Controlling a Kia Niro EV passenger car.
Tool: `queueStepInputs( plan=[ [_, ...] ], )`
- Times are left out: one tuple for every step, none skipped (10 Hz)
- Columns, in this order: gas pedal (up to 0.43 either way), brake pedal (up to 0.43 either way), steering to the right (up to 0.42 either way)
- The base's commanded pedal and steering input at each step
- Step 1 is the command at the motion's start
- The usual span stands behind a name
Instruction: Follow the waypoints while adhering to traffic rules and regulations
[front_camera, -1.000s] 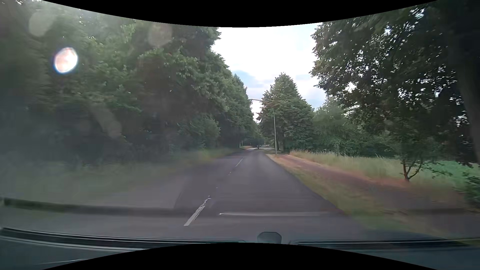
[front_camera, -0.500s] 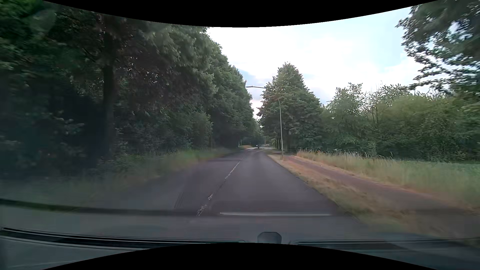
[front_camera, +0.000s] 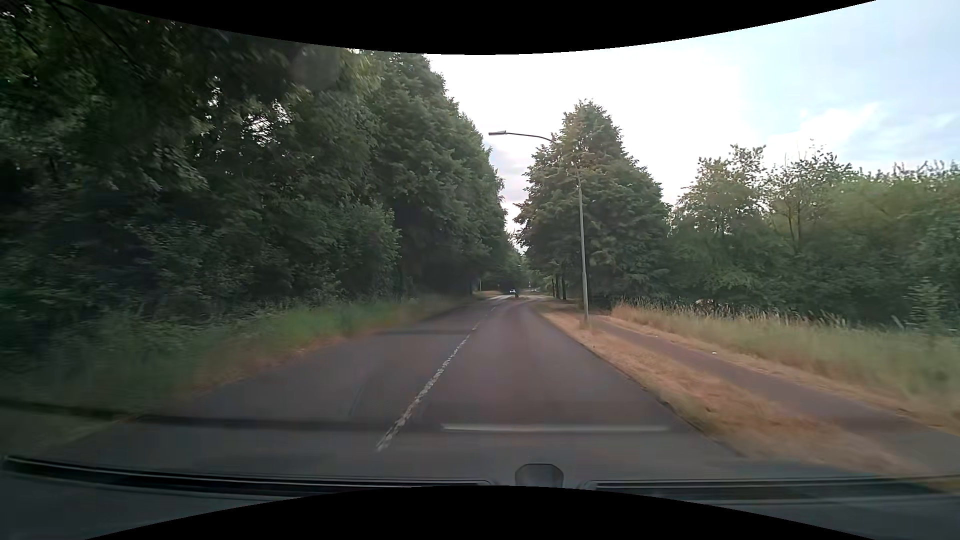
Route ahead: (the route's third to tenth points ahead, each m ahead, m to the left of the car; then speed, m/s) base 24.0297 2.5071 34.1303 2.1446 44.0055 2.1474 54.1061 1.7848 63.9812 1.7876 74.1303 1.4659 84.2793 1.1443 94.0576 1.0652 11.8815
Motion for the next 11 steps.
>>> queueStepInputs(
  plan=[
    [0.079,0.0,0.001],
    [0.079,0.0,0.001],
    [0.079,0.0,0.001],
    [0.079,0.0,0.001],
    [0.079,0.0,0.001],
    [0.079,0.0,0.001],
    [0.079,0.0,0.002],
    [0.079,0.0,0.002],
    [0.079,0.0,0.003],
    [0.079,0.0,0.003],
    [0.067,0.0,0.004]
  ],
)
